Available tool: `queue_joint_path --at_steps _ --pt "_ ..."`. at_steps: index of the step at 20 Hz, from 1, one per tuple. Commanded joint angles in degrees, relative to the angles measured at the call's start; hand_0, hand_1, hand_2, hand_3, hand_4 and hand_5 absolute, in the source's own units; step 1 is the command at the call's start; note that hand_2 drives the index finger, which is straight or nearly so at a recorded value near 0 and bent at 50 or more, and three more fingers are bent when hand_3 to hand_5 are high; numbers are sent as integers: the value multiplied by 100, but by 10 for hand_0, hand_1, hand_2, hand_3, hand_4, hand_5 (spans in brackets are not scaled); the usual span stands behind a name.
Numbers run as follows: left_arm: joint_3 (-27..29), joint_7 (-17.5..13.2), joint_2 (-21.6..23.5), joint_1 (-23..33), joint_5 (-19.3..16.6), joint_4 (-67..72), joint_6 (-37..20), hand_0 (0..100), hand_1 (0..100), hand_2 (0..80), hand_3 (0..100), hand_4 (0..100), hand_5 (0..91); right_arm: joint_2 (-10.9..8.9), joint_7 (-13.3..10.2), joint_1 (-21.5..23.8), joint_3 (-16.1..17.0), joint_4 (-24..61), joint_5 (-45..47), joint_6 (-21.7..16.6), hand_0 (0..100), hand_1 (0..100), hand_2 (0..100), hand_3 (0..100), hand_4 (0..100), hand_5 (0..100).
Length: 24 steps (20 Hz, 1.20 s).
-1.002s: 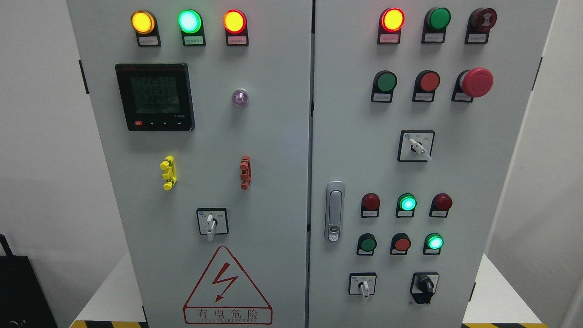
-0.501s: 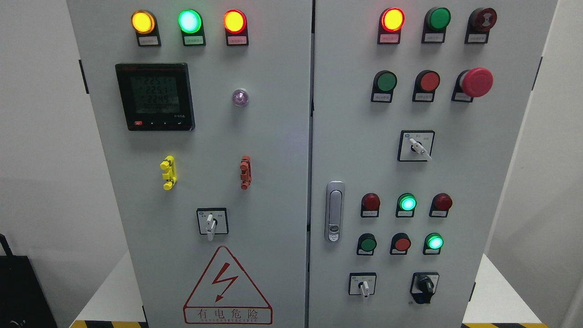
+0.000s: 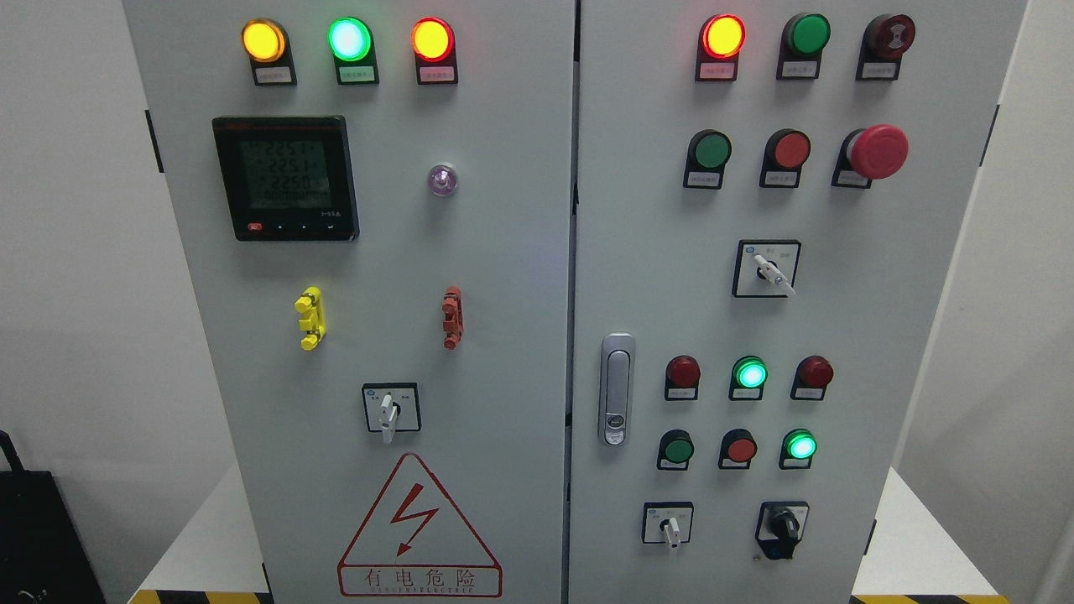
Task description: Turn on light switch 1
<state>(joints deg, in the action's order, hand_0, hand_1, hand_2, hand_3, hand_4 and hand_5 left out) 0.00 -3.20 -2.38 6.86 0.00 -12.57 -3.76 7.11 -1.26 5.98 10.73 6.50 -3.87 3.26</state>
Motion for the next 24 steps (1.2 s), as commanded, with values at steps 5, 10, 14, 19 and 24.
queue_joint_path --at_steps 5,10,14,19,24 --pt "-79 38 141 535 105 -2765 -220 309 13 0 0 0 0 -7 3 0 -1 0 0 -1 0 0 0 0 0 0" --pt "105 179 185 571 -113 -4101 -424 314 48 0 0 11 0 -7 3 0 -1 0 0 -1 0 0 0 0 0 0" --pt "369 161 97 658 -799 -5201 -695 336 60 0 38 83 0 1 3 0 -1 0 0 -1 0 0 0 0 0 0" --pt "326 170 71 896 -871 -6563 -1004 366 70 0 165 237 0 1 3 0 -1 0 0 -1 0 0 0 0 0 0" --pt "326 363 80 931 -862 -7347 -1039 400 91 107 363 465 59 1 3 0 -1 0 0 -1 0 0 0 0 0 0"
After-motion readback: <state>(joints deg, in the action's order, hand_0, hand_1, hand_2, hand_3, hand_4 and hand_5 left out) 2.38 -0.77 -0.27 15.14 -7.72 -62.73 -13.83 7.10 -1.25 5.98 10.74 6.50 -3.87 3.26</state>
